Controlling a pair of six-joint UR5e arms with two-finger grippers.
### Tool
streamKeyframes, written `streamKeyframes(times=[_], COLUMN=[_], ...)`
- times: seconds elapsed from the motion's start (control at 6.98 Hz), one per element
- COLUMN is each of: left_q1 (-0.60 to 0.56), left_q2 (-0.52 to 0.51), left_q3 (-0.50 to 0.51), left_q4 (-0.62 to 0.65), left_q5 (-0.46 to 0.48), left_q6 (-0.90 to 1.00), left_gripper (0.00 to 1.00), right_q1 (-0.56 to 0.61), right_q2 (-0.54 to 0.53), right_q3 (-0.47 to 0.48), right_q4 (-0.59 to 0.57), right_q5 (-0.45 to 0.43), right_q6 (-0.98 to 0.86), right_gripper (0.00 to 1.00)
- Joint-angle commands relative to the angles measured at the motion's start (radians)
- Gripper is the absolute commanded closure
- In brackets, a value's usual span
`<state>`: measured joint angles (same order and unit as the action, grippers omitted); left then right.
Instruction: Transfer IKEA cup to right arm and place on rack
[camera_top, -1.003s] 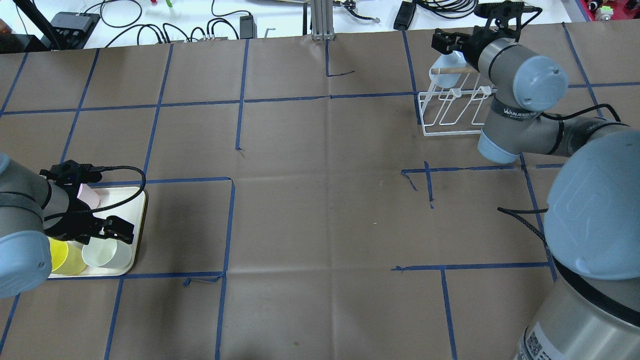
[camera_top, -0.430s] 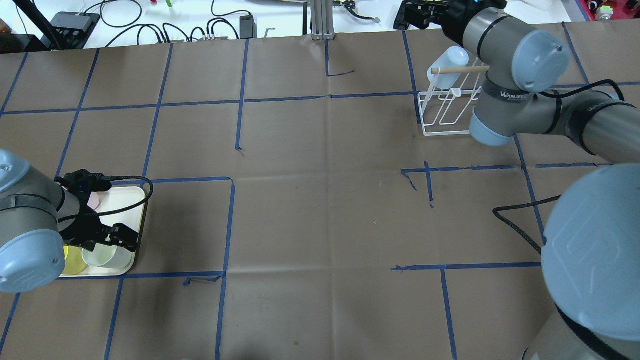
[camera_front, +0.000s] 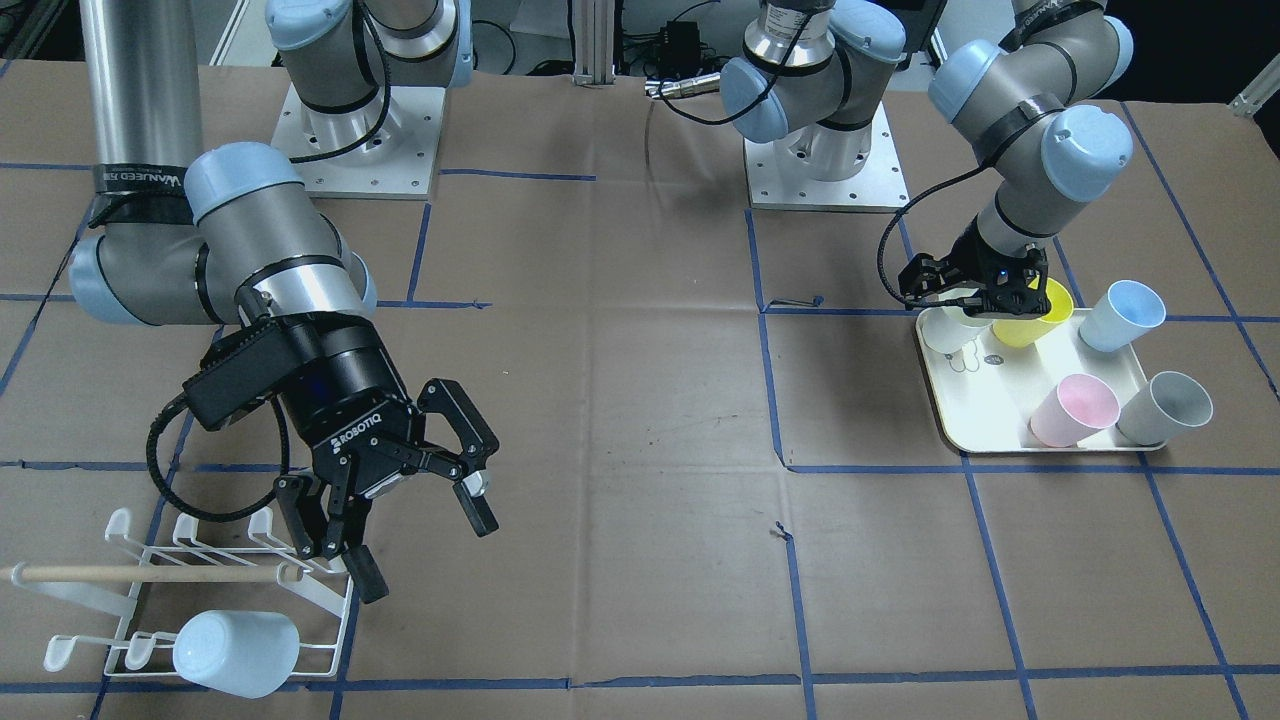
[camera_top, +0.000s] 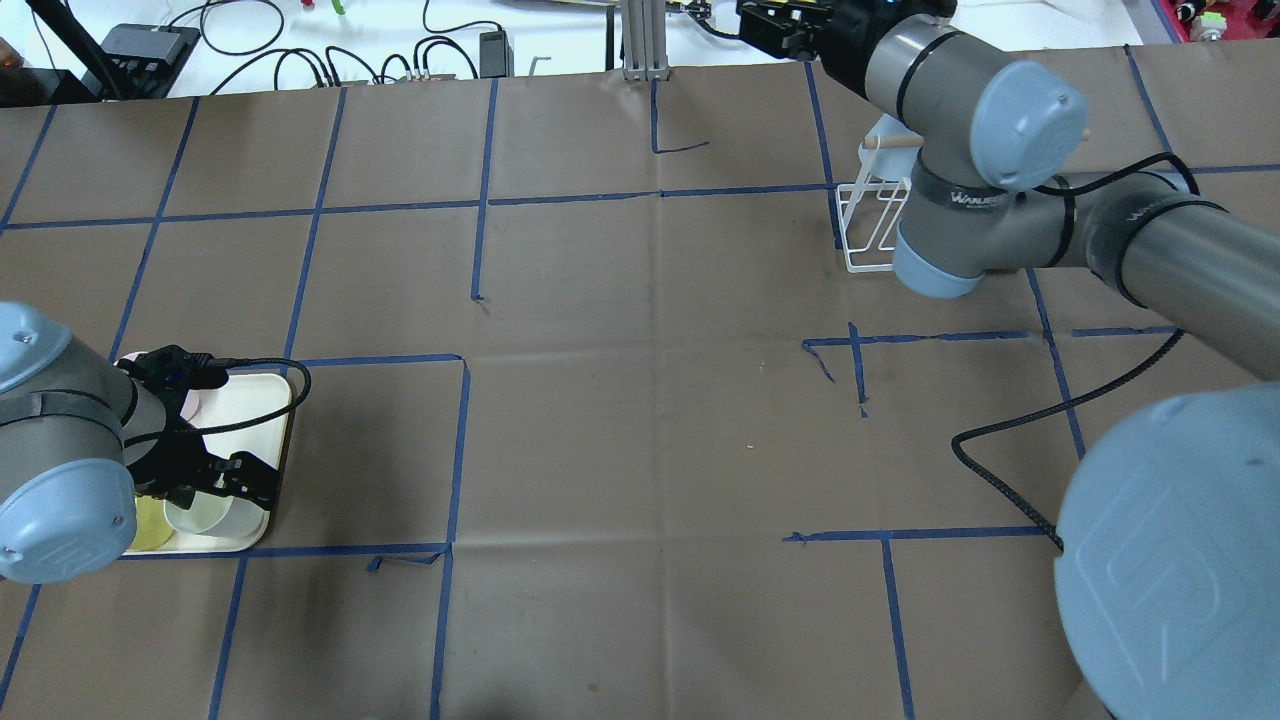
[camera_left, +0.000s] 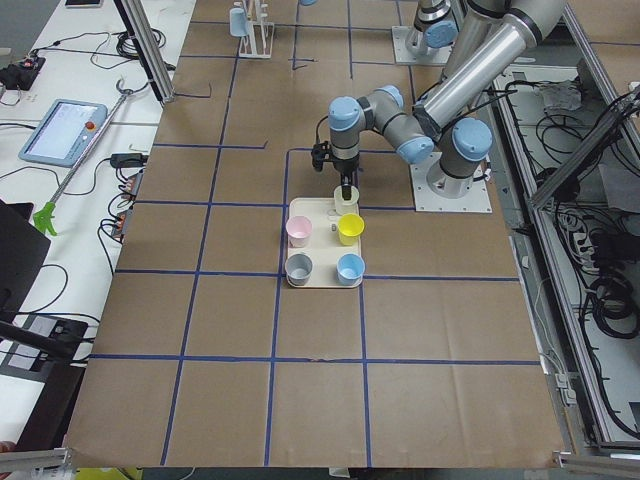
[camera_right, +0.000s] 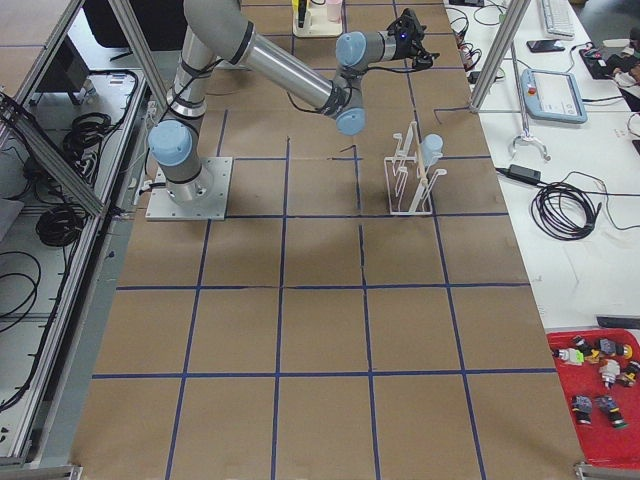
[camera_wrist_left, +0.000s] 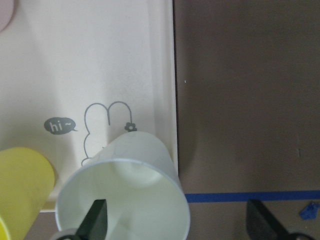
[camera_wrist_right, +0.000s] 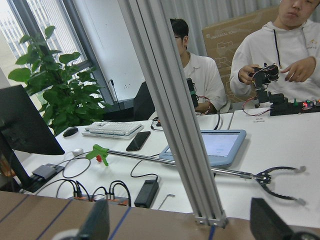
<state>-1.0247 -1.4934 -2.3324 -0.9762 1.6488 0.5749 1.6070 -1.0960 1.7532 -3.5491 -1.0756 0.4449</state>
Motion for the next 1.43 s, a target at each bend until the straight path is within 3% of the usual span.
streamKeyframes(times=[0.0,0.14,0.29,0.57,0.72,1.0,1.29], left_q1=[0.0,0.0,0.0,-0.002,-0.002,-0.008,-0.011], left_q2=[0.001,0.002,0.011,0.04,0.076,0.154,0.116], left_q3=[-0.001,-0.001,0.005,0.051,0.098,0.28,0.497], left_q4=[0.001,-0.01,-0.012,-0.016,-0.097,-0.354,-0.536], left_q5=[0.003,0.003,0.003,0.008,0.019,0.006,-0.015], left_q6=[-0.004,-0.003,-0.003,-0.001,-0.003,-0.009,-0.007], left_gripper=[0.75,0.97,1.0,1.0,1.0,1.0,1.0], right_q1=[0.055,0.12,0.152,0.157,0.157,0.159,0.159], right_q2=[0.004,0.01,0.008,0.008,0.007,0.004,-0.001], right_q3=[0.021,0.058,0.066,0.06,0.06,0.06,0.058], right_q4=[-0.085,-0.13,-0.151,-0.151,-0.151,-0.151,-0.151], right_q5=[-0.003,-0.035,-0.099,-0.098,-0.098,-0.098,-0.098], right_q6=[0.454,0.557,0.654,0.692,0.692,0.722,0.813], right_gripper=[0.0,0.0,0.0,0.0,0.0,0.0,0.0])
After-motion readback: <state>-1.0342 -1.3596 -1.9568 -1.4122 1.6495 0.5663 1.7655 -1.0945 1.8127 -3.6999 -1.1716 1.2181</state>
